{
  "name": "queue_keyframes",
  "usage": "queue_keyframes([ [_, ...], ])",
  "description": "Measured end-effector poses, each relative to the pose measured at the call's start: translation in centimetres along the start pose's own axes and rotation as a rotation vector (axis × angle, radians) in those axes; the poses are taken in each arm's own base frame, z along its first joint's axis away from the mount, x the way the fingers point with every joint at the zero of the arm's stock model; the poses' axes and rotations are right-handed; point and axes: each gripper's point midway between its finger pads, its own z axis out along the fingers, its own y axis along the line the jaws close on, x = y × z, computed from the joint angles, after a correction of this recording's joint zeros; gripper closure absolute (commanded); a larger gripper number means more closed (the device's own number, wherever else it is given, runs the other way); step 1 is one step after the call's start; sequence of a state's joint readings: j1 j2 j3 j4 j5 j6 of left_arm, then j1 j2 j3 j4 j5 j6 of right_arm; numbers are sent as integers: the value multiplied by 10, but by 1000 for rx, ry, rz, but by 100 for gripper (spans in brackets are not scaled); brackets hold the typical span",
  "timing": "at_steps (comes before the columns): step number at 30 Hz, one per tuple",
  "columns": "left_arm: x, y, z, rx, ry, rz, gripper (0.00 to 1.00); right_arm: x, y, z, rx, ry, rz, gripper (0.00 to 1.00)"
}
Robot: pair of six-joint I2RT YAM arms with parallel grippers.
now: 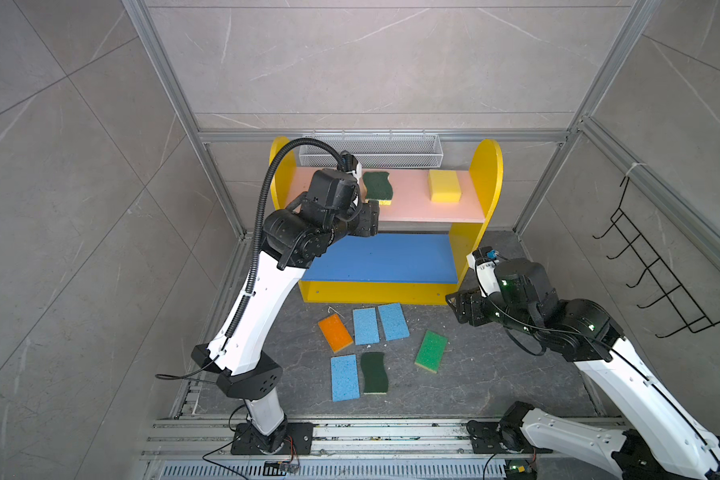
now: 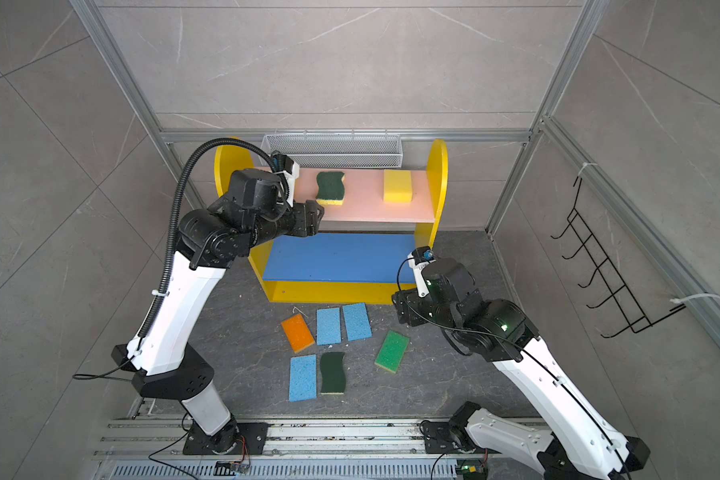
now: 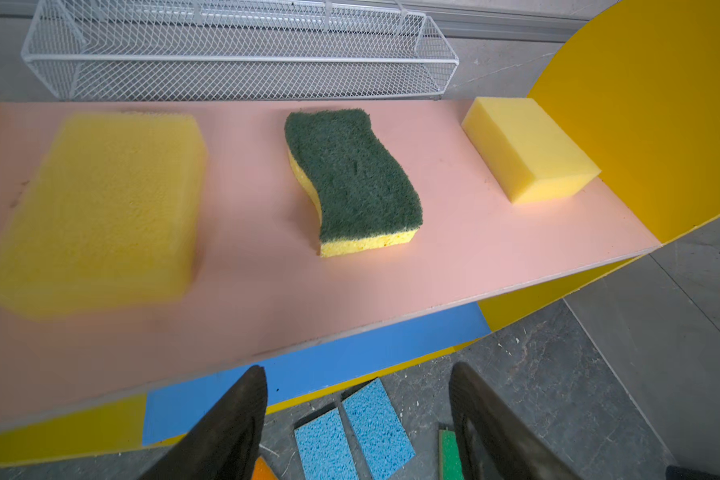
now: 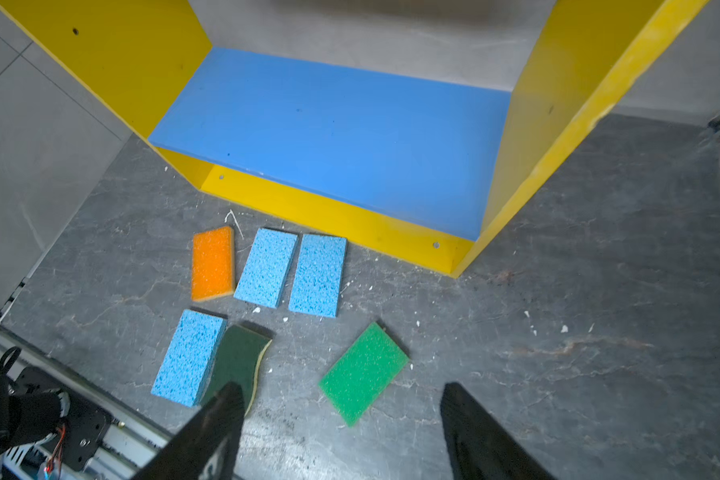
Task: Place and organize the cleaning sponges onto the shelf
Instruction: 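Lower the left gripper over the dark-green scouring sponge on the pink shelf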
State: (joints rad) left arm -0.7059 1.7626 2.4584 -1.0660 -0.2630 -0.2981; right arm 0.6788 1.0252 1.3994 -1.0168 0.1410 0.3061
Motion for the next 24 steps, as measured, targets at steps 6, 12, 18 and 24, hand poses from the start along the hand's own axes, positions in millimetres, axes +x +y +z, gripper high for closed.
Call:
queue_keyframes([
  [6,-13,0,25,-2,-44,-19,26,15,0,-2,-22,19,23,24],
  [12,-24,12,40,-10,-75,-66,24,15,0,-9,-35,5,36,23],
  [18,-32,20,47,16,-94,-129,24,16,1,-10,-44,7,39,23],
  [24,-28,23,71,44,-70,-175,24,16,2,-10,-45,8,39,23],
])
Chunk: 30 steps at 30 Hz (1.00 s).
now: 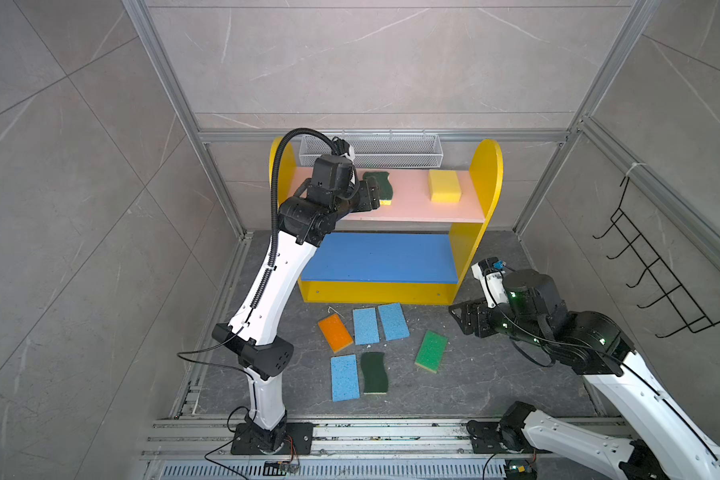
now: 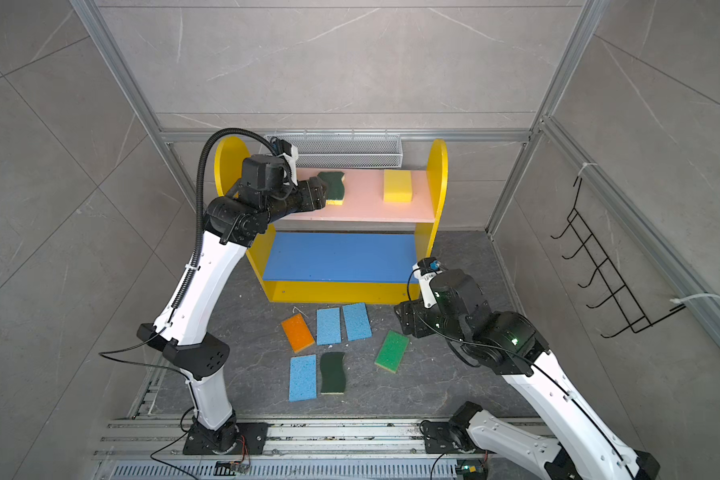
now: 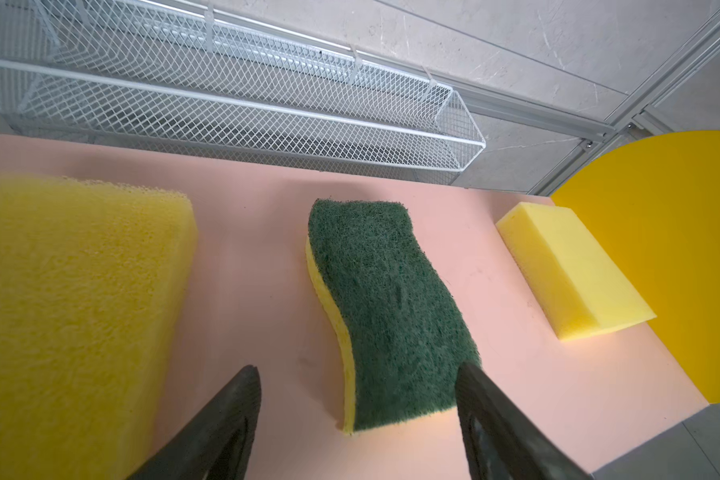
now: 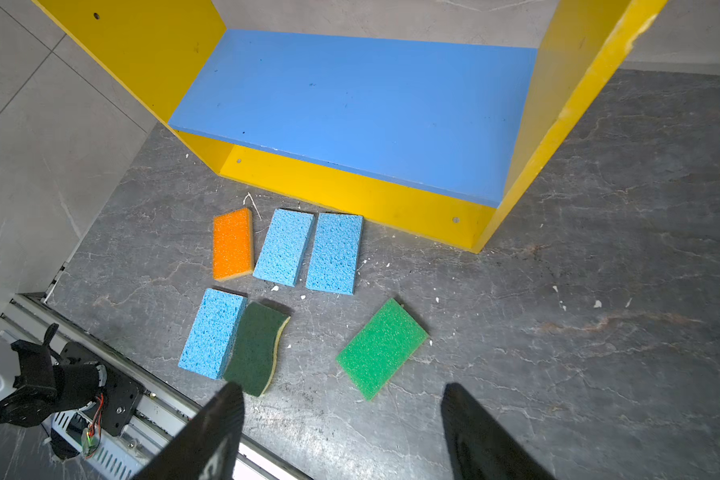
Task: Place and organize the cleaning sponges onto the shelf
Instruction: 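Lower the left gripper over the dark-green scouring sponge on the pink shelf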
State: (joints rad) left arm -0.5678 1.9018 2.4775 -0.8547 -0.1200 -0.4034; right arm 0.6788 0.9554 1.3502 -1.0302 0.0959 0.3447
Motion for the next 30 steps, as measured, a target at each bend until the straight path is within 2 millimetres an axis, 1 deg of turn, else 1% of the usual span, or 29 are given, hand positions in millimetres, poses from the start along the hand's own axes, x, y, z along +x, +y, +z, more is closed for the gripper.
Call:
queue_keyframes([
  [4,6,0,16,13,17,-22,24,1,0,-1,1,3,0,23],
  [9,2,-3,18,37,6,-45,23,1,-1,-1,2,5,-1,23],
  [14,-3,-4,26,64,-9,-76,23,3,-1,-2,5,12,-2,23],
  [18,-10,-1,33,82,-31,-99,23,3,-2,-3,8,10,-2,23],
  [25,-17,2,39,93,-53,-129,23,4,-3,-4,8,10,-2,22],
  [30,-19,-3,41,125,-55,-145,23,4,-3,-4,13,11,-2,22],
])
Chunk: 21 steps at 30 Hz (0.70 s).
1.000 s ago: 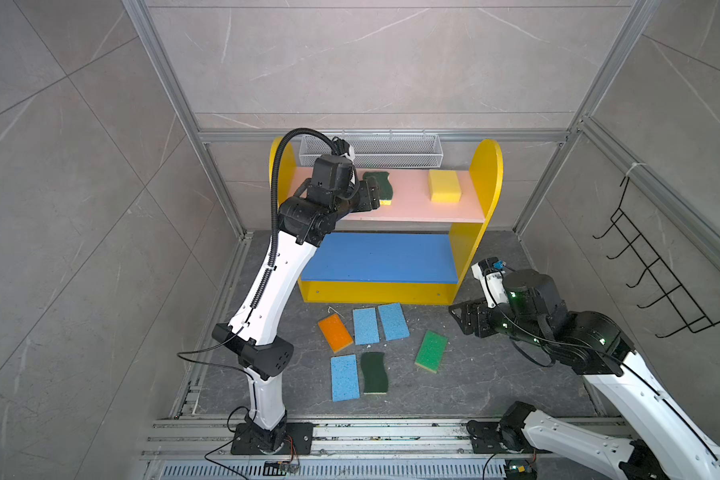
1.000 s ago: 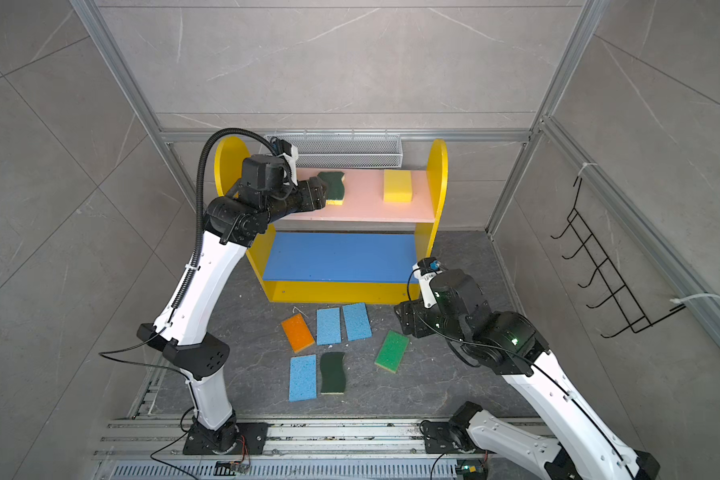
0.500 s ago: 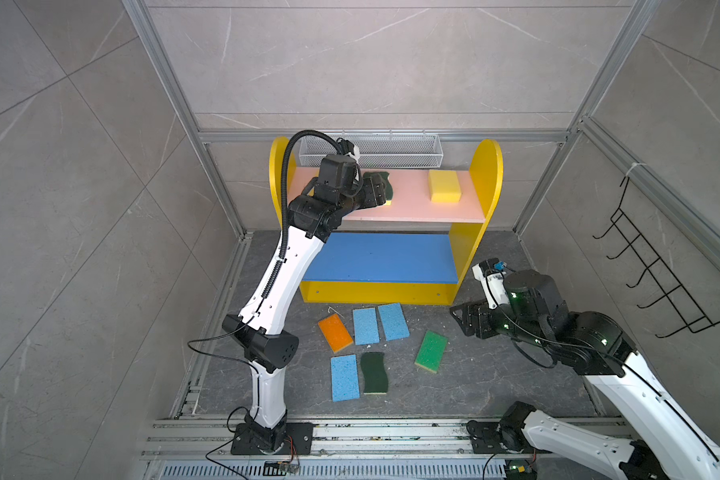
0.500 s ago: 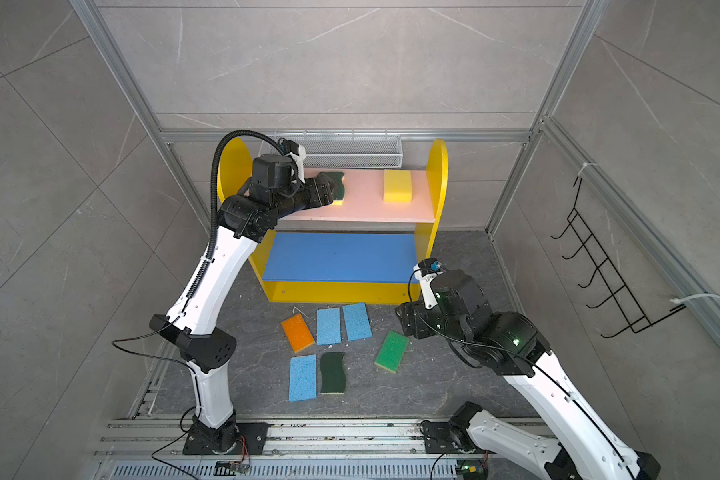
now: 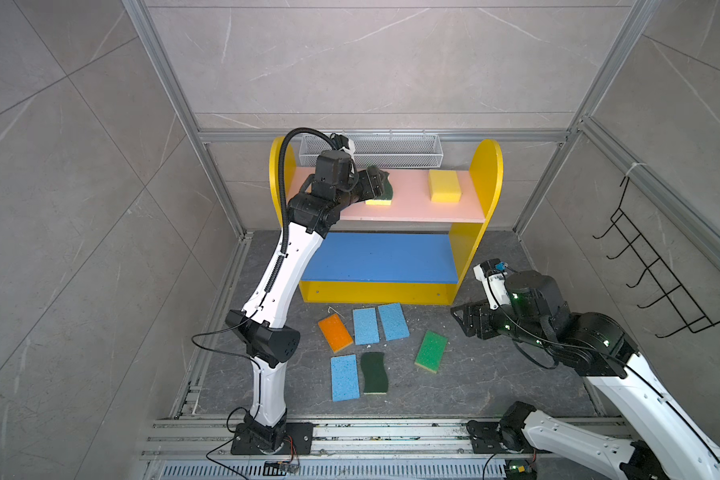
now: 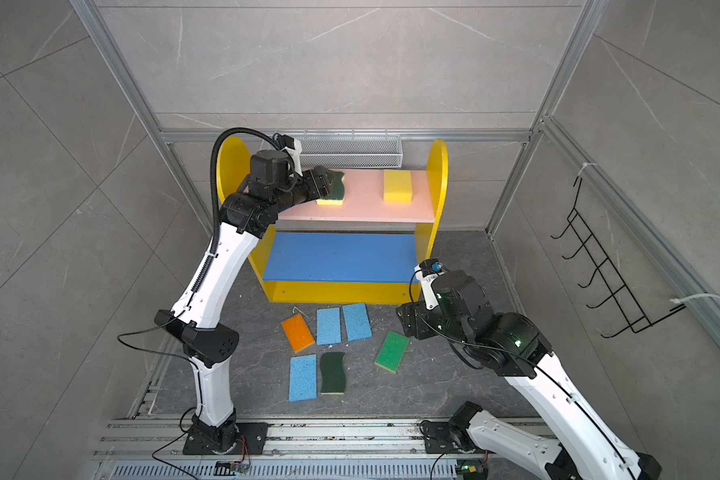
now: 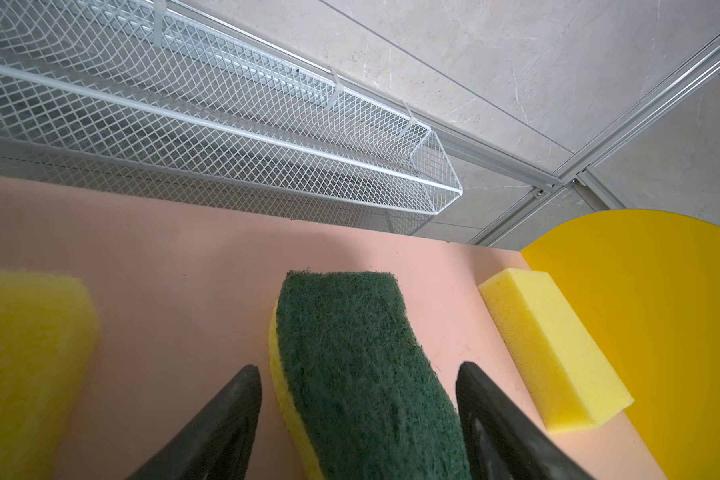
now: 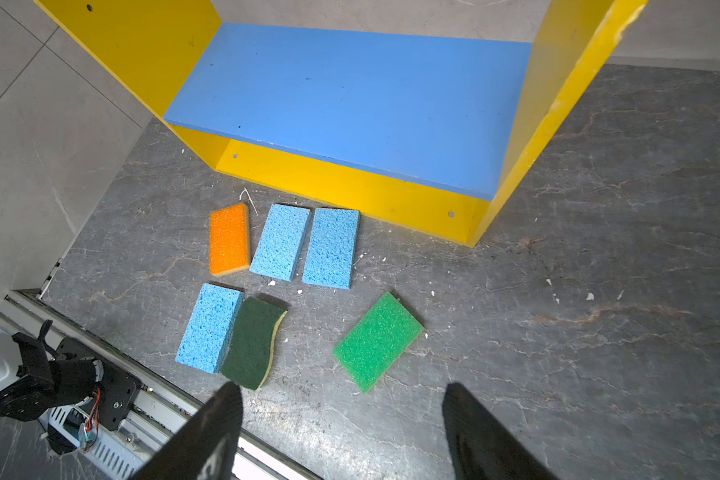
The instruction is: Place and organize the cleaning sponges onto the shelf
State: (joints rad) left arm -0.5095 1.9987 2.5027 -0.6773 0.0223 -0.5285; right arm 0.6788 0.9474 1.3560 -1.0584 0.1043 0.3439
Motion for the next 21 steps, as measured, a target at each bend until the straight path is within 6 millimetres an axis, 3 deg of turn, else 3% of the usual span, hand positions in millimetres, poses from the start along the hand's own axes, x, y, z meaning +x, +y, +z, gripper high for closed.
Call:
queue_keyframes([
  [21,7,-18,3,63,18,-34,25,-1,-3,-4,10,-18,2,22],
])
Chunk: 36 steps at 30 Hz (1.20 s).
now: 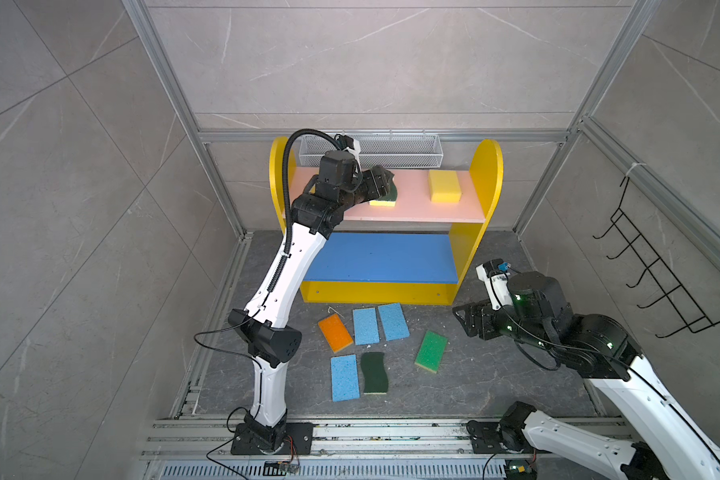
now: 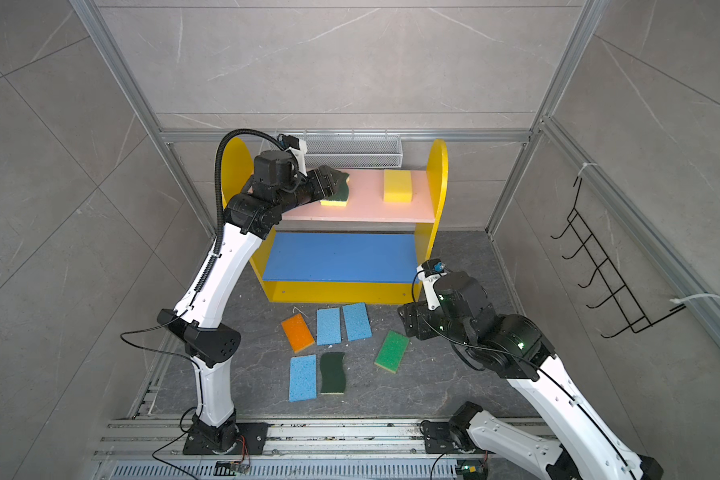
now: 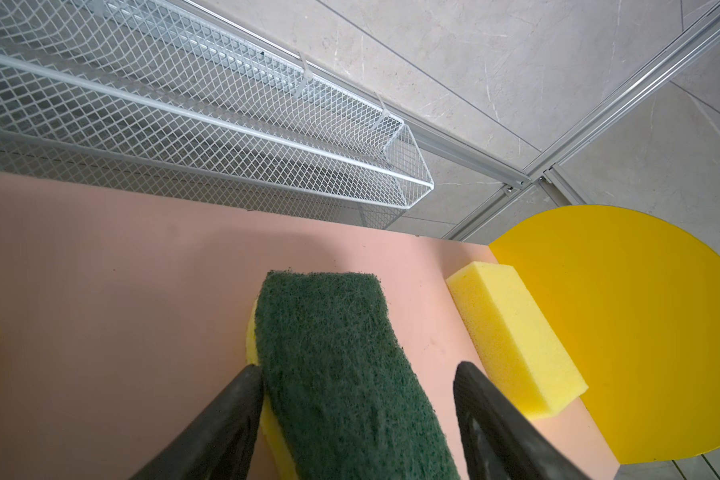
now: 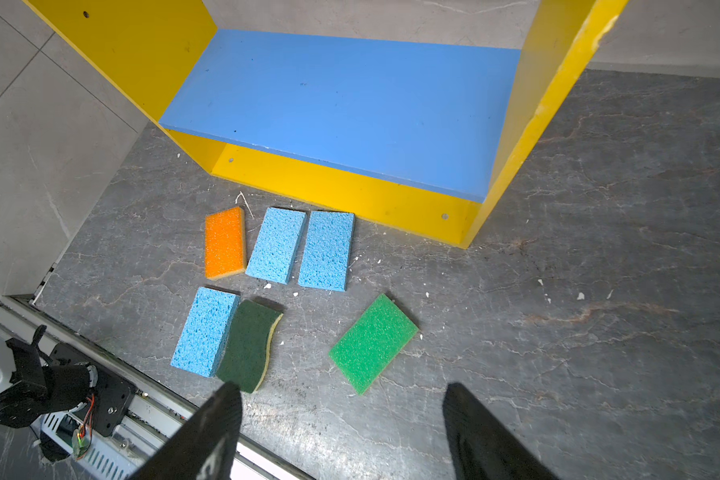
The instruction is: Place and organize the cleaning sponges onto the shelf
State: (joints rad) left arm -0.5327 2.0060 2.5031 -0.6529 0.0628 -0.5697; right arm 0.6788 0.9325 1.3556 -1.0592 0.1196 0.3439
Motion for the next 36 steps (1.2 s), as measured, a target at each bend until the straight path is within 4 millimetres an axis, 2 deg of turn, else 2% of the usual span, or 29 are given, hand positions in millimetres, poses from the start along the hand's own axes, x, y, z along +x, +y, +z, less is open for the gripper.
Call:
queue_keyframes([
  [10,0,2,-1,-38,-18,7,25,-1,-1,-2,5,-7,1,22],
  [16,6,4,-15,-82,7,25,25,-1,-1,-2,4,-7,1,22],
  [21,19,1,-33,-108,50,52,25,0,-1,-1,3,-6,2,22],
  [26,33,-13,-56,-105,79,93,25,0,-1,-1,1,-6,2,22],
  [32,36,-24,-92,-97,77,114,27,0,1,-1,-8,1,5,22],
  [36,32,-22,-104,-112,61,120,30,1,2,0,-13,5,6,23],
])
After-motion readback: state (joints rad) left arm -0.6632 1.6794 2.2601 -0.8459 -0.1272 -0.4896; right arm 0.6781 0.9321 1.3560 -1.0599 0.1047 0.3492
